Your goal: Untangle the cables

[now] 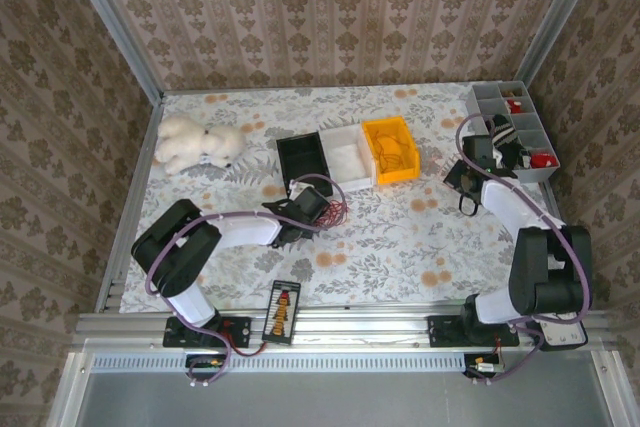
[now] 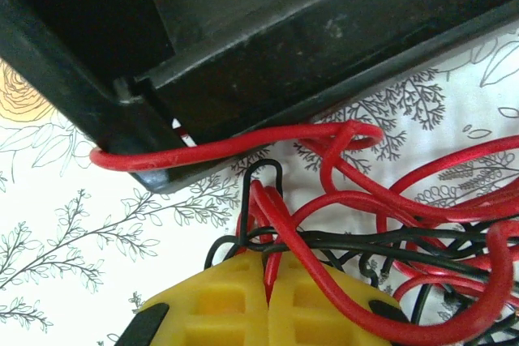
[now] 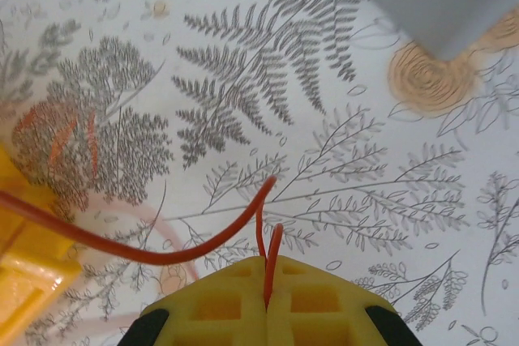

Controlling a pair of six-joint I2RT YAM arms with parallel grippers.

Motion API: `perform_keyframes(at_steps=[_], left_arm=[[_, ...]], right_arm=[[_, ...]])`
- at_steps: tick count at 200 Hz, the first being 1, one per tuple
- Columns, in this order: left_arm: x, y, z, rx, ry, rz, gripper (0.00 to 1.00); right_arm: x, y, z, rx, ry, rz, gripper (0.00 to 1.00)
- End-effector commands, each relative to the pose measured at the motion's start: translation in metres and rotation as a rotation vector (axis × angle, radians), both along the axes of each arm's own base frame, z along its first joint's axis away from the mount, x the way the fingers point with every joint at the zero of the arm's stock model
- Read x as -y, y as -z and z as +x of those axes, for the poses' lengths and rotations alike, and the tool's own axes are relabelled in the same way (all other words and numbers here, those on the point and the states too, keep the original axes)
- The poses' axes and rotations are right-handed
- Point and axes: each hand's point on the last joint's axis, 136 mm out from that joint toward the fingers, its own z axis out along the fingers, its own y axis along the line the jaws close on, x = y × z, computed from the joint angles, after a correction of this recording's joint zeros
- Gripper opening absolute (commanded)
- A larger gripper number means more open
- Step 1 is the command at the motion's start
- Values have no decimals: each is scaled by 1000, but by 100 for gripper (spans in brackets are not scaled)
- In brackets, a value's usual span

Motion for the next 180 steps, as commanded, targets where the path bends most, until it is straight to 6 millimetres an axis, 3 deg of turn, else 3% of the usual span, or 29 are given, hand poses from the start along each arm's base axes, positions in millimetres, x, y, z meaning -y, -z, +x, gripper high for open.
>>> perform_keyframes(at_steps=[1,67,107,142,145,180], left_arm=[[-44,19,-14,-73,-95,110,0],[-28,18,-12,-57,-32,121,0],[-21,18,-12,-51,-3,119,0],[-21,18,-12,-52,0,120,0],[-21,18,-12,-51,0,119,0],[-21,17,-12,-46,-1,117,0]], right_arm=[[14,-13,-1,34,62,-2,0],[-21,-85,39,339,-97,146,0],[-50,-117,60,431,-183,181,0],[-68,-127,79,454,-220,160,0],[-70,-117,84,430,-224,155,0],[-91,-101,108,376,-269,101,0]])
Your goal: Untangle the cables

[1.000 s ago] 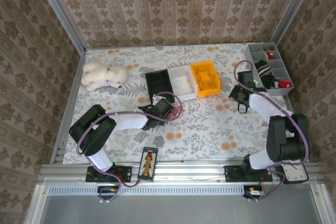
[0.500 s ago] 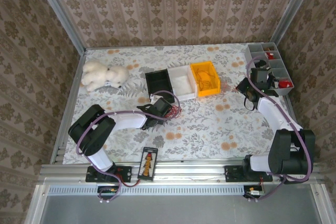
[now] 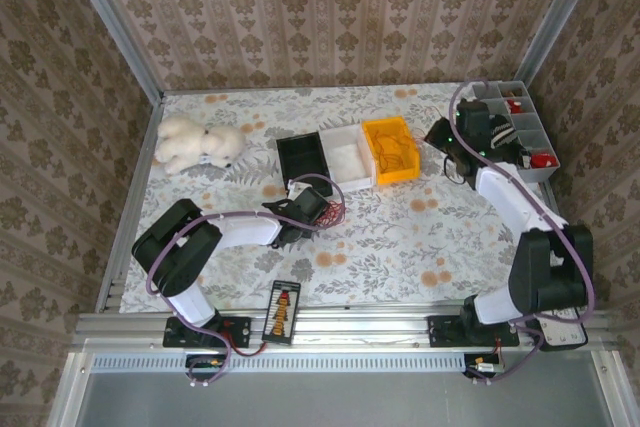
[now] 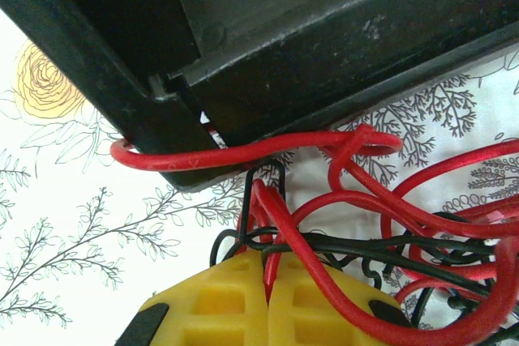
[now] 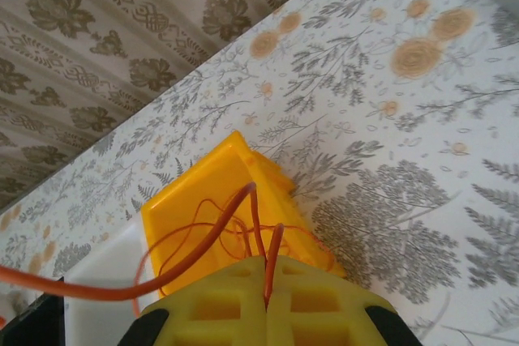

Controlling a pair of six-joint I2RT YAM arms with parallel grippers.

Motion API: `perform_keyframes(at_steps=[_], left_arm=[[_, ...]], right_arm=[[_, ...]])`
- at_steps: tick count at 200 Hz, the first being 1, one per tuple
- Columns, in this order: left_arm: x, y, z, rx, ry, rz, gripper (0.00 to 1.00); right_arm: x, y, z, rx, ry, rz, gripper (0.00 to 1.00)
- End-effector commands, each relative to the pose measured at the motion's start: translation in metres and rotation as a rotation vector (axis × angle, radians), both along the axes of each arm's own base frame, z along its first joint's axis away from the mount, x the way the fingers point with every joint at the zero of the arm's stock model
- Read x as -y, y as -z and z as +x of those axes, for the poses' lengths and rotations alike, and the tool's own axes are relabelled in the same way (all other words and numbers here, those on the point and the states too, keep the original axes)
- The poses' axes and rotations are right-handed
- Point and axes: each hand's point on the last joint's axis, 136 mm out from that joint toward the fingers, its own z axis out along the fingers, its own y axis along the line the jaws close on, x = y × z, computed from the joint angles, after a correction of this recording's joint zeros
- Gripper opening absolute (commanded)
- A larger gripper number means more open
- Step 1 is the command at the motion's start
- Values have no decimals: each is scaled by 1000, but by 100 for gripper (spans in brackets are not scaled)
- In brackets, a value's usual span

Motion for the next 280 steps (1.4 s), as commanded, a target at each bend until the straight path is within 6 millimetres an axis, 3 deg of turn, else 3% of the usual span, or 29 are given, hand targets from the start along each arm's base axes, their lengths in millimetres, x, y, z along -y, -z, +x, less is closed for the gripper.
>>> perform_keyframes(at_steps=[1,39,76,104,136,167,226,240,250,262,280], left_arm=[[-17,17,-14,-62,11,95,0],[-13,15,-12,-60,36,87,0],[-10,13,-12,-56,47,82,0],[-11,13,-12,-54,42,85,0],[-13,11,-13,-49,38,84,0],[-11,12,-12,-55,45,83,0],[-12,11,-12,-53,41,85,0],[-11,10,-11,-50,42,83,0],[-10,9,-12,-50,46,83,0],[-10,9,-11,-48,46,83,0],[-10,8,-11,-49,49,79,0]], right_arm=[[-11,4,19,-5,-15,-63,0],[-30,27,36,-97,-35,-196,1],[-34,59,31,-253,22,-425,1],[-22,60,25,-267,111,-547,2],[3,48,16,-262,218,-653,3],[4,52,13,-279,211,-671,4],[-69,89,28,-250,-146,-429,8],[-80,94,28,-254,-201,-390,14],[-85,94,27,-255,-219,-372,27],[-84,91,26,-251,-213,-365,42],[-77,79,24,-225,-173,-373,51]])
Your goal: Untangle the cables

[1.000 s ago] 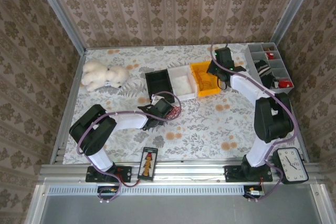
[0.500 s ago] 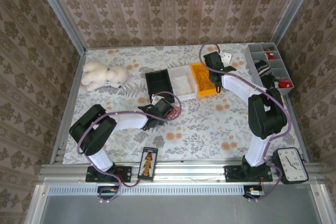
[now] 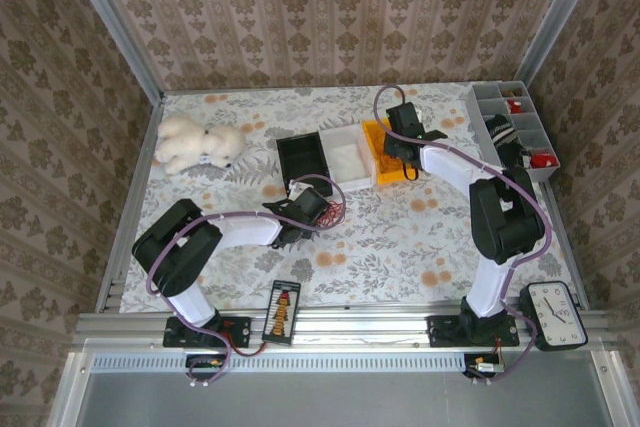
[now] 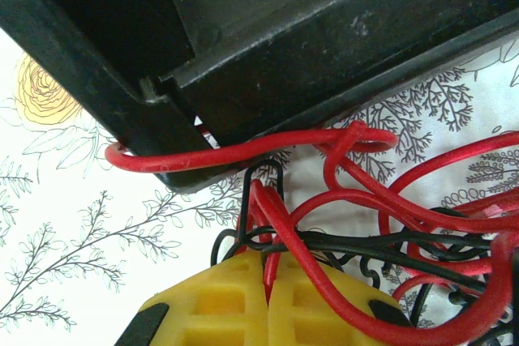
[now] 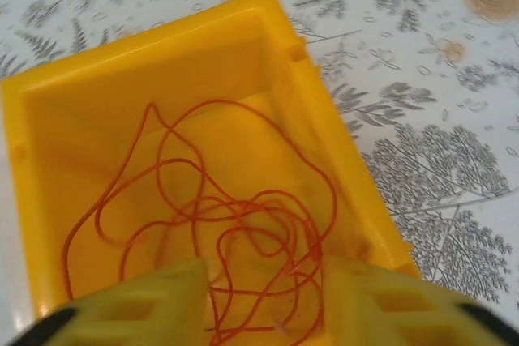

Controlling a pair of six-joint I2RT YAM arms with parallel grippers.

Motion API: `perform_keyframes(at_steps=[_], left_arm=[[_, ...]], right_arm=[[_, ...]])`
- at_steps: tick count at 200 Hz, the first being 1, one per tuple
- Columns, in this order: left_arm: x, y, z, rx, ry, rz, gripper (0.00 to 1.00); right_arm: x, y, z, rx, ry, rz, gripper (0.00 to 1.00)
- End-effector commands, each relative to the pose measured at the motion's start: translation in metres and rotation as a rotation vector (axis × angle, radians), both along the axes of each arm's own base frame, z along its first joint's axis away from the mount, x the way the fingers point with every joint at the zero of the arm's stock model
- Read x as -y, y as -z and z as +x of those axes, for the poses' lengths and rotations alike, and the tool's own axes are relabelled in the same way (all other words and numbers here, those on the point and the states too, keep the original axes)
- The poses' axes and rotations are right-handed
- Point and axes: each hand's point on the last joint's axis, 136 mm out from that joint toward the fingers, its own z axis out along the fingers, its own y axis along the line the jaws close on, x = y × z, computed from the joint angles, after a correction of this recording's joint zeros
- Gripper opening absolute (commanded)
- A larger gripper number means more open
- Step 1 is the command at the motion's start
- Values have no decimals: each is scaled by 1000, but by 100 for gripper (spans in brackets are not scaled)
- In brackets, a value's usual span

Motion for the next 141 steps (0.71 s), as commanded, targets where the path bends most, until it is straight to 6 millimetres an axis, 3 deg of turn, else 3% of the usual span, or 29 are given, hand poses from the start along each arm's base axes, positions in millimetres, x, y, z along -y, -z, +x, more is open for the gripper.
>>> perform_keyframes(at_steps=[1,33,51,71,90,103,122,141], left_arm=[[-10,8,-11,-51,25,61,0],[-8,7,-11,-51,38,51,0],[-5,7,-12,-51,54,34,0],[0,6,-13,-48,78,6,0],[4,5,-14,-46,99,-26,0],[4,7,-14,-51,99,-33,0],[3,6,-14,-52,97,-36,0],[3,6,-14,-50,95,-34,0]], right_arm=[[-6,-8,-4,24,-17,40,51],[1,-34,-15,108,9,59,55],[-10,-39,-26,130,-50,120,54],[-53,-32,-46,117,-232,263,54],[-112,-17,-83,51,-500,395,54],[-141,0,-110,-35,-642,409,54],[-167,23,-141,-154,-778,393,54],[-178,41,-156,-233,-835,388,54]])
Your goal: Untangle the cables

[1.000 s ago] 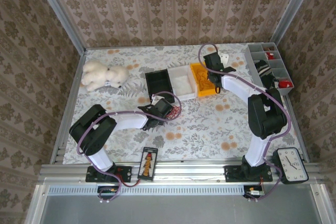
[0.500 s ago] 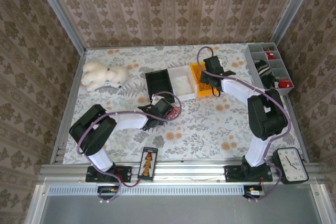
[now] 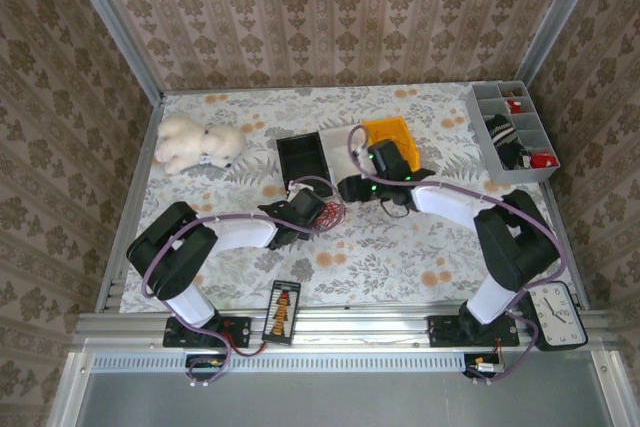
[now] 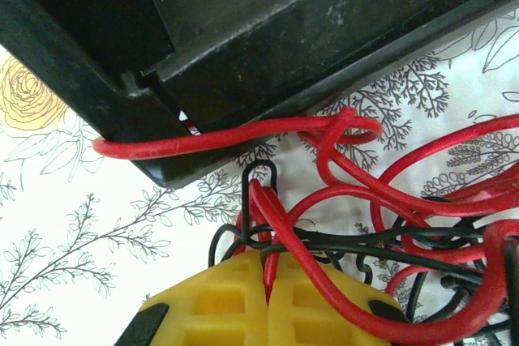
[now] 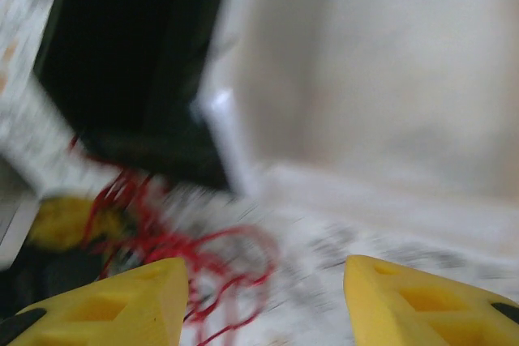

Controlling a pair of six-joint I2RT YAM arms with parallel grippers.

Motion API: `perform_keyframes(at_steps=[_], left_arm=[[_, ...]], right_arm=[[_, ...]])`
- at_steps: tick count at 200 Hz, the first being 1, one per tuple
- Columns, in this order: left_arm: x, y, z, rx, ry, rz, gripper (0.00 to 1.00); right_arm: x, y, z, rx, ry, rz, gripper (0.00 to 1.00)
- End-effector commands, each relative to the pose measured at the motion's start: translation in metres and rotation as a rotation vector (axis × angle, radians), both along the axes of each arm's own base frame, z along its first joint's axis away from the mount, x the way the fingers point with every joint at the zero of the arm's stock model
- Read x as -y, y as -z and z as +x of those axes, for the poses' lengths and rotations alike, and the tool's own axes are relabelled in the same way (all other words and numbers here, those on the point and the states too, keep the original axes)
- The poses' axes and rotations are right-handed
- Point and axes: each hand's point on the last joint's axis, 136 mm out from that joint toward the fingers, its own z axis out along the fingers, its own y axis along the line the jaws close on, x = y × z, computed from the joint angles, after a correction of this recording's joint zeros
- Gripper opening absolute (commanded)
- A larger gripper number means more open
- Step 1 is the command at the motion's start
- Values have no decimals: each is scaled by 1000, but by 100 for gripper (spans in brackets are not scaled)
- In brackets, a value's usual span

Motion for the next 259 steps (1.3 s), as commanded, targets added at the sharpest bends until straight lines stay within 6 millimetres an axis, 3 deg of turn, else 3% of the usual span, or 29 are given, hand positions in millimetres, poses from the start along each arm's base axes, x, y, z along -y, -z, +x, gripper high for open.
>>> perform_keyframes(at_steps=[1,30,53,75,110,145,188,229,259], left_arm=[[-1,7,-10,-45,37,1,0],[-2,6,-10,-44,30,1,0],[-5,6,-10,-44,19,5,0],[-13,7,-10,-46,-18,20,0],[-27,9,-9,-55,-82,11,0],[-39,11,-10,-61,-133,-5,0],[-44,13,-10,-65,-156,2,0],[-69,16,-13,-71,-268,38,0],[-75,17,-12,-70,-297,53,0]], right_arm=[[-22,20,-32,-104,-186,13,54],[-13,39,-32,-140,-173,-88,46],[0,47,-27,-122,-126,-145,13],[31,51,-14,-79,24,-225,0],[105,52,3,-105,355,-299,0],[176,58,2,-217,700,-186,0],[202,49,-3,-197,848,-134,0],[246,37,-16,-155,1021,-172,0],[251,41,-18,-187,1034,-140,0]])
